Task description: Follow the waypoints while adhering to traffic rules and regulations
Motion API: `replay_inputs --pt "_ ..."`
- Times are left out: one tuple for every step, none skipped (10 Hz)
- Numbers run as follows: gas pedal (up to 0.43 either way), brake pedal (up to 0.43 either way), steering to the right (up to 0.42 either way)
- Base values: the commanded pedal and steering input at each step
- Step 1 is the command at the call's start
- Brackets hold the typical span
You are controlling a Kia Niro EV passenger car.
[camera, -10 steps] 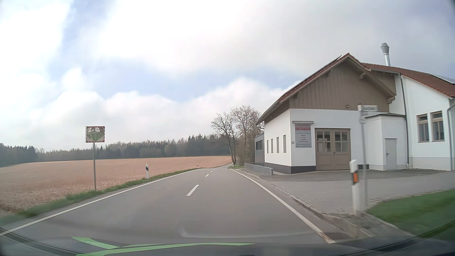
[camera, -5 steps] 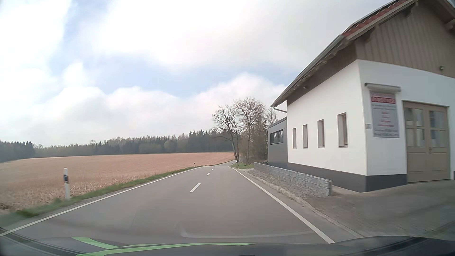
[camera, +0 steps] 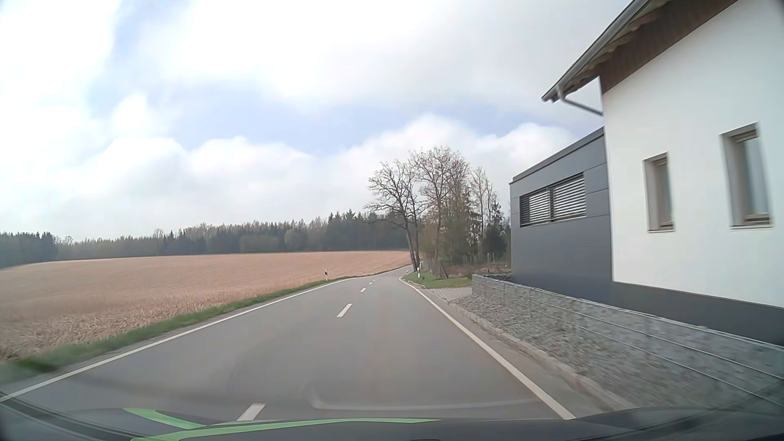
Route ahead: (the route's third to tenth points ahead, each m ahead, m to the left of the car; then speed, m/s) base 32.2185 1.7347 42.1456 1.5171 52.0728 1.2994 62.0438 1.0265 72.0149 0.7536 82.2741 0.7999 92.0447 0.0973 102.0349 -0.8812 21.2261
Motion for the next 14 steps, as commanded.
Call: replay_inputs --pt "0.169 0.0 -0.006" --pt "0.169 0.0 -0.005" --pt "0.169 0.0 -0.004" --pt "0.169 0.0 -0.002" --pt "0.169 0.0 -0.001" --pt "0.169 0.0 -0.001" --pt "0.169 0.0 -0.001" --pt "0.169 0.0 -0.001" --pt "0.169 0.0 -0.001" --pt "0.169 0.0 -0.001" --pt "0.169 0.0 -0.001" --pt "0.169 0.0 -0.001" --pt "0.169 0.0 -0.001" --pt "0.169 0.0 -0.001"
